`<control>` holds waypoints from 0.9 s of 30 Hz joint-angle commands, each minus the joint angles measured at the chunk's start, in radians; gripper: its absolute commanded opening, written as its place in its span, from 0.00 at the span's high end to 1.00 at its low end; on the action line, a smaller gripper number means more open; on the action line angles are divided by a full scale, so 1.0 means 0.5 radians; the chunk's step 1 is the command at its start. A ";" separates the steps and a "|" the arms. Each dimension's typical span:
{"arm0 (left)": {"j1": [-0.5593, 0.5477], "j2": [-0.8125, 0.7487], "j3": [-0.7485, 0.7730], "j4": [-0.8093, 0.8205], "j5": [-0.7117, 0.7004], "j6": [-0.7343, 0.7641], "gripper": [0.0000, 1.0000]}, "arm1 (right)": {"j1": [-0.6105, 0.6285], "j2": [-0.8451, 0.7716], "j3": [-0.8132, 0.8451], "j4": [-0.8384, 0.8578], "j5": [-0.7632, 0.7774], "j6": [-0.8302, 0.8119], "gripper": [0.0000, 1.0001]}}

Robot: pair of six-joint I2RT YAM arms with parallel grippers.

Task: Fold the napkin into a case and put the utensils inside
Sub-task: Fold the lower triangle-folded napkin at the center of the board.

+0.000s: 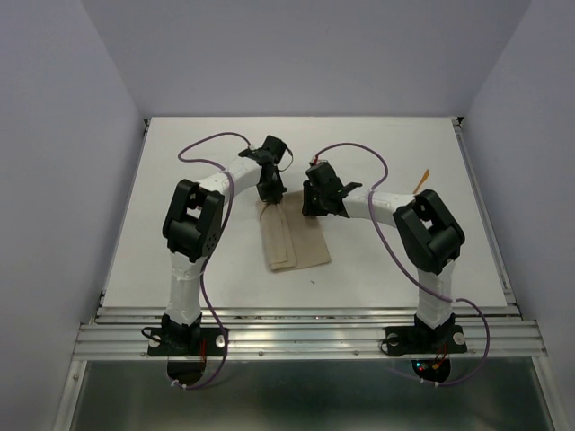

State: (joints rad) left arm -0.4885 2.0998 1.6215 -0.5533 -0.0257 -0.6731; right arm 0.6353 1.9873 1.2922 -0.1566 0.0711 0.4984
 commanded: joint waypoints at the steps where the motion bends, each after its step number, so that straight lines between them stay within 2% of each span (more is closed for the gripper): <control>1: 0.007 0.003 -0.006 0.045 0.015 0.018 1.00 | -0.001 -0.164 -0.044 -0.104 -0.026 0.028 0.65; 5: 0.004 0.016 -0.018 0.054 0.024 0.015 1.00 | -0.001 -0.336 -0.047 -0.141 0.005 0.037 0.59; 10: 0.007 0.007 -0.055 0.076 0.027 0.012 1.00 | 0.076 -0.538 -0.133 -0.175 0.014 0.049 0.59; 12: 0.007 0.003 -0.074 0.082 0.027 0.006 1.00 | 0.192 -0.554 -0.170 -0.175 0.002 0.074 0.65; 15: 0.007 -0.003 -0.083 0.097 0.036 -0.004 1.00 | 0.348 -0.514 -0.201 -0.132 -0.099 0.117 0.83; 17: 0.004 0.003 -0.080 0.100 0.042 -0.007 1.00 | 0.410 -0.450 -0.216 -0.095 -0.197 0.157 0.88; 23: 0.007 0.007 -0.071 0.085 0.036 -0.007 1.00 | 0.539 -0.336 -0.271 0.077 -0.369 0.264 0.92; 27: 0.007 0.007 -0.061 0.085 0.039 -0.010 1.00 | 0.539 -0.250 -0.290 0.095 -0.354 0.310 0.92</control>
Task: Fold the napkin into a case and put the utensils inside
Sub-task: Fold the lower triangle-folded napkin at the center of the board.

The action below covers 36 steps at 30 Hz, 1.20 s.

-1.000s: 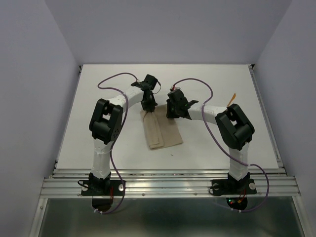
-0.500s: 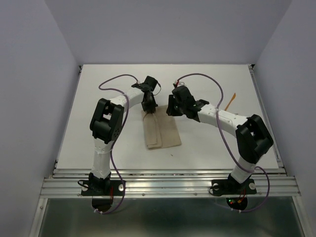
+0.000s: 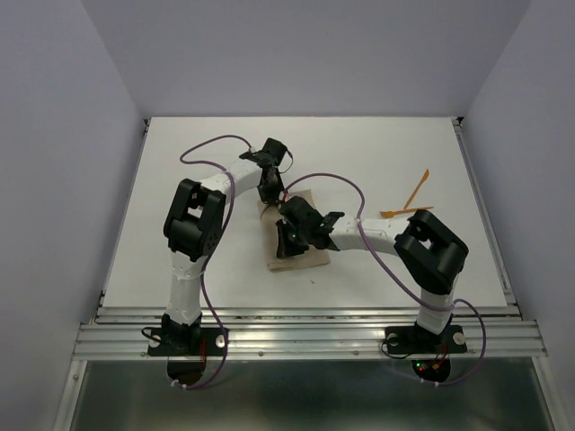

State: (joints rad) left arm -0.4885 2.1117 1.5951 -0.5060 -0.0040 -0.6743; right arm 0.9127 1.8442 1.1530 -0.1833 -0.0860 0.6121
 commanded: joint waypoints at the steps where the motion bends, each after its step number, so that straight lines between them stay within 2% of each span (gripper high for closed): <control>1: 0.007 -0.017 -0.009 -0.007 -0.004 -0.011 1.00 | -0.015 0.042 -0.014 0.146 -0.021 0.086 0.92; 11: 0.007 -0.036 0.003 -0.025 -0.013 0.005 1.00 | -0.015 0.134 -0.069 0.075 0.224 0.123 0.92; 15: 0.004 -0.088 0.019 -0.043 -0.053 0.041 0.85 | -0.015 0.137 -0.128 0.109 0.243 0.156 0.92; 18: 0.004 -0.152 0.061 -0.080 -0.093 0.084 0.80 | -0.015 0.140 -0.168 0.158 0.206 0.187 0.92; 25: 0.004 -0.275 0.191 -0.224 -0.240 0.146 0.80 | -0.015 0.134 -0.244 0.219 0.187 0.239 0.92; 36: 0.004 -0.309 0.157 -0.224 -0.161 0.207 0.80 | -0.015 0.082 -0.281 0.222 0.190 0.270 0.92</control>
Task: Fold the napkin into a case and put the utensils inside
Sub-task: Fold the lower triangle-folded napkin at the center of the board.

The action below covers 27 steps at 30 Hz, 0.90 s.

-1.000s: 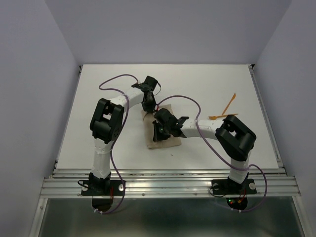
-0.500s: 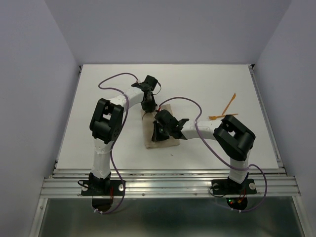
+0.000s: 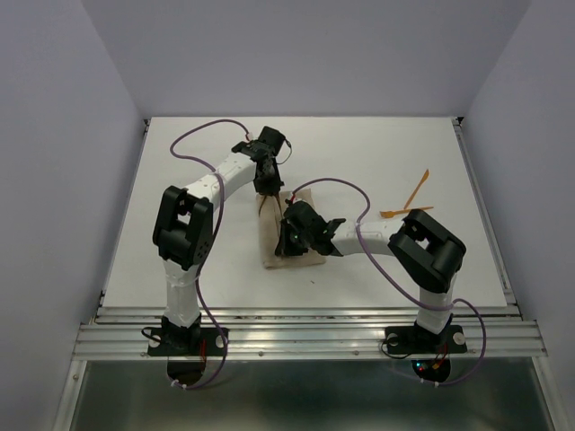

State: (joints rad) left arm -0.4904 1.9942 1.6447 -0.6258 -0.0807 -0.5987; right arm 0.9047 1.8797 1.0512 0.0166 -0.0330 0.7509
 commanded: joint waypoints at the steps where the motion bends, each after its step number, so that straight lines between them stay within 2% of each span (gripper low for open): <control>1: 0.011 -0.064 0.055 0.015 0.005 0.059 0.79 | 0.001 0.008 -0.077 -0.180 0.081 -0.008 0.92; 3: 0.011 -0.046 0.039 0.030 0.048 0.068 0.79 | 0.001 -0.001 -0.084 -0.180 0.084 -0.005 0.92; 7: 0.008 -0.028 0.012 0.073 0.127 0.084 0.69 | 0.001 -0.007 -0.087 -0.177 0.084 -0.002 0.92; 16: 0.008 -0.021 -0.016 0.123 0.164 0.096 0.69 | 0.001 -0.013 -0.099 -0.177 0.084 0.008 0.92; 23: 0.008 -0.015 -0.047 0.144 0.244 0.118 0.75 | 0.001 -0.010 -0.099 -0.168 0.081 0.008 0.92; 26: 0.008 0.015 -0.062 0.150 0.269 0.124 0.73 | 0.001 -0.010 -0.099 -0.168 0.081 0.005 0.92; 27: 0.008 0.024 -0.065 0.147 0.281 0.124 0.68 | 0.001 -0.010 -0.099 -0.168 0.084 0.005 0.92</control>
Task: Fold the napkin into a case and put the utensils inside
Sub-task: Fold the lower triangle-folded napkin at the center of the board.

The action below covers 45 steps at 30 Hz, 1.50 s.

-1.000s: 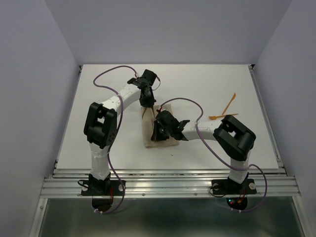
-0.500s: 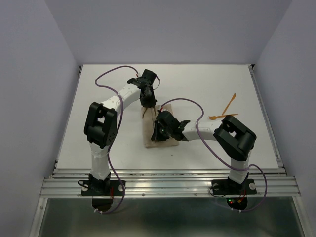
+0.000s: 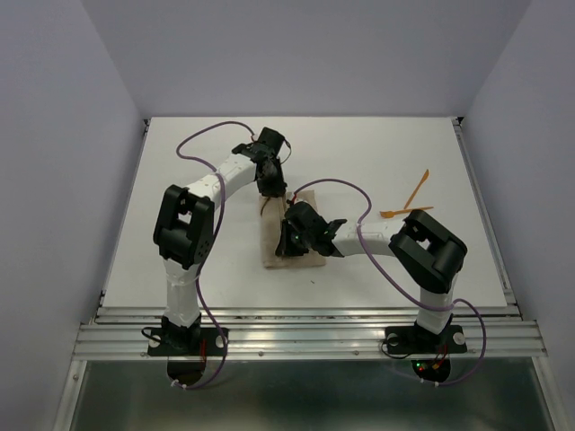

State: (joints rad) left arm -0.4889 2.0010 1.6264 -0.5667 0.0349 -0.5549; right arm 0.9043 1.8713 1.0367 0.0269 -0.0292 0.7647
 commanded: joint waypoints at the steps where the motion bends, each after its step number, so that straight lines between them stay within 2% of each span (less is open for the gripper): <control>1: 0.005 0.020 -0.031 0.032 0.065 0.039 0.65 | 0.002 0.003 -0.070 -0.189 0.077 -0.023 0.92; 4: 0.005 0.029 -0.056 0.050 0.084 0.036 0.56 | 0.002 0.003 -0.070 -0.189 0.074 -0.026 0.92; 11: 0.008 0.005 -0.068 0.075 0.114 0.051 0.57 | 0.002 0.003 -0.067 -0.186 0.074 -0.026 0.92; 16: 0.002 -0.081 -0.093 0.096 0.154 0.060 0.75 | 0.002 0.009 -0.061 -0.189 0.077 -0.026 0.92; 17: 0.002 -0.115 -0.096 0.090 0.151 0.064 0.82 | 0.002 0.009 -0.064 -0.186 0.034 -0.026 0.92; 18: 0.002 -0.124 -0.093 0.081 0.148 0.067 0.82 | 0.002 0.009 -0.064 -0.186 0.034 -0.026 0.92; 19: 0.002 -0.133 -0.084 0.072 0.145 0.070 0.91 | 0.002 0.009 -0.064 -0.189 0.019 -0.026 0.92; 20: 0.002 -0.142 -0.078 0.057 0.136 0.079 0.96 | 0.002 0.009 -0.064 -0.186 0.018 -0.026 0.92; 22: 0.002 -0.149 -0.084 0.047 0.136 0.088 1.00 | 0.002 0.009 -0.064 -0.186 0.022 -0.026 0.92; 25: 0.002 -0.143 -0.102 0.050 0.136 0.100 1.00 | 0.002 0.003 -0.064 -0.186 0.025 -0.023 0.92; 33: 0.002 -0.121 -0.133 0.047 0.154 0.119 0.88 | 0.002 0.003 -0.061 -0.189 0.022 -0.017 0.92; 38: 0.002 -0.176 -0.172 0.032 0.130 0.137 0.88 | 0.002 0.009 -0.064 -0.186 0.022 -0.020 0.92; 41: 0.002 -0.271 -0.249 0.069 0.087 0.122 0.91 | 0.002 0.006 -0.070 -0.189 0.025 -0.017 0.92; 42: 0.002 -0.332 -0.280 0.063 0.068 0.119 0.98 | 0.002 0.006 -0.073 -0.186 0.025 -0.014 0.92; 45: 0.005 -0.443 -0.341 0.035 -0.021 0.107 1.00 | 0.002 0.000 -0.073 -0.183 0.025 -0.014 0.92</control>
State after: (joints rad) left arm -0.4889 1.9152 1.4796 -0.5381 0.0792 -0.5072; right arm 0.9043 1.8713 1.0367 0.0269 -0.0311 0.7647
